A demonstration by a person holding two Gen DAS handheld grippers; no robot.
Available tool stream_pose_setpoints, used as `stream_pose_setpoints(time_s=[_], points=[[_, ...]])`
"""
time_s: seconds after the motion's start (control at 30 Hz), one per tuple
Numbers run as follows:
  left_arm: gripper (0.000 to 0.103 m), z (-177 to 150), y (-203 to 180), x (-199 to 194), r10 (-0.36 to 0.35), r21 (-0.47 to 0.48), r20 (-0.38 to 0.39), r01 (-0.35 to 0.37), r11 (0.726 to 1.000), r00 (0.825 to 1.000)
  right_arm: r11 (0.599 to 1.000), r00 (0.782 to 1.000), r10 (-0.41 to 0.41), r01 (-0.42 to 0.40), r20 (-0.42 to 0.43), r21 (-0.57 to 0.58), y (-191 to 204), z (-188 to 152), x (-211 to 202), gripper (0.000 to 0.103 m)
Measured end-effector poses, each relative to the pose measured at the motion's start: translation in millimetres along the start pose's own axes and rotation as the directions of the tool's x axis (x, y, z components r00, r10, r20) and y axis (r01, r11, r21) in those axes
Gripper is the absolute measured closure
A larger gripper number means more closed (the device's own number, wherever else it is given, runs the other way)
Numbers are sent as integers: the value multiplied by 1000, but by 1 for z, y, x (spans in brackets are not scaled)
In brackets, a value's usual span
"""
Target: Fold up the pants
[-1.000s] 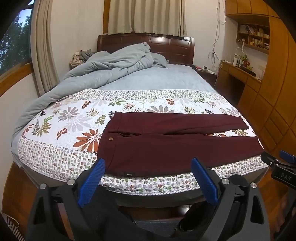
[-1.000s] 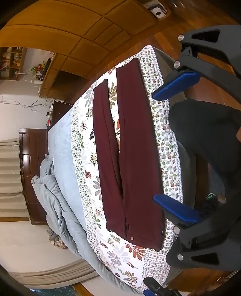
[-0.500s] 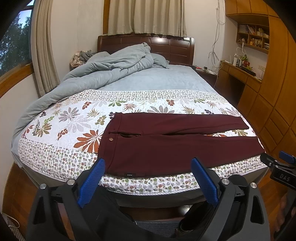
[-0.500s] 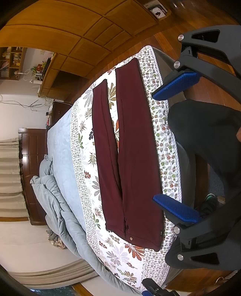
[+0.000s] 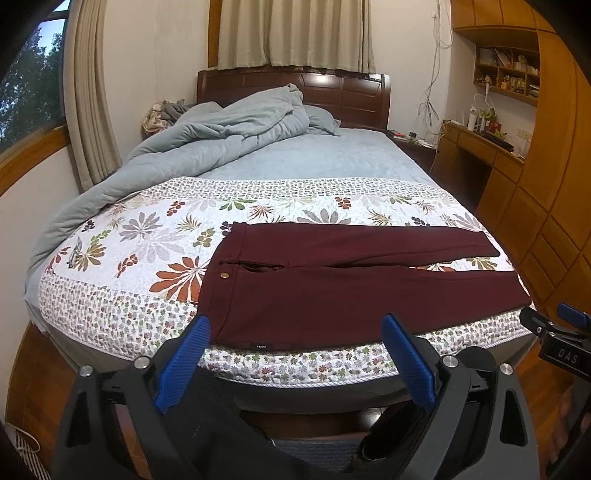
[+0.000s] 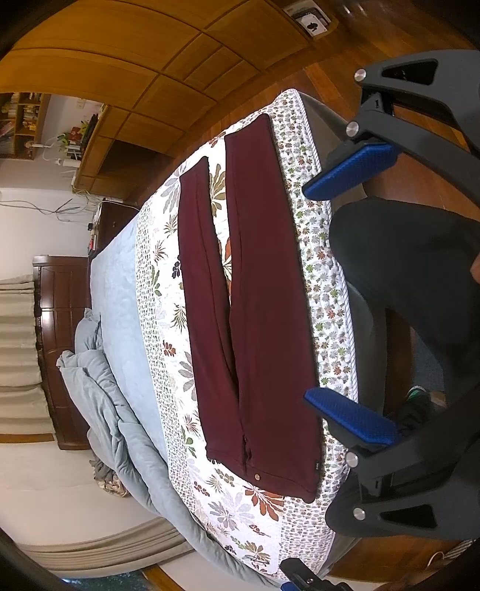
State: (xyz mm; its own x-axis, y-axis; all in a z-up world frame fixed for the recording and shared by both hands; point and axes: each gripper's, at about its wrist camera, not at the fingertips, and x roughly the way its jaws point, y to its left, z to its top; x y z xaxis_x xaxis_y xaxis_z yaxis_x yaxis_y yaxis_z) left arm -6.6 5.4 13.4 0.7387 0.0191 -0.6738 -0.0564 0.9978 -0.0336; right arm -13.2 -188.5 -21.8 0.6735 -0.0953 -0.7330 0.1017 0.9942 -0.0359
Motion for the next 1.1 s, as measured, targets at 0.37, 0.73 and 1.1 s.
stream_pose_setpoints(time_s=[0.37, 0.73, 1.1], points=[[9, -5, 2, 5, 4, -2, -1, -4, 1000, 1000, 1000, 1000, 1, -1, -3, 1, 0, 0, 0, 2], [9, -6, 3, 4, 7, -3, 0, -7, 1000, 1000, 1000, 1000, 2, -2, -5, 3, 1, -1, 1, 2], [9, -5, 4, 4, 8, -2, 0, -8, 1000, 1000, 1000, 1000, 1, -1, -9, 5, 1, -4, 4, 2]])
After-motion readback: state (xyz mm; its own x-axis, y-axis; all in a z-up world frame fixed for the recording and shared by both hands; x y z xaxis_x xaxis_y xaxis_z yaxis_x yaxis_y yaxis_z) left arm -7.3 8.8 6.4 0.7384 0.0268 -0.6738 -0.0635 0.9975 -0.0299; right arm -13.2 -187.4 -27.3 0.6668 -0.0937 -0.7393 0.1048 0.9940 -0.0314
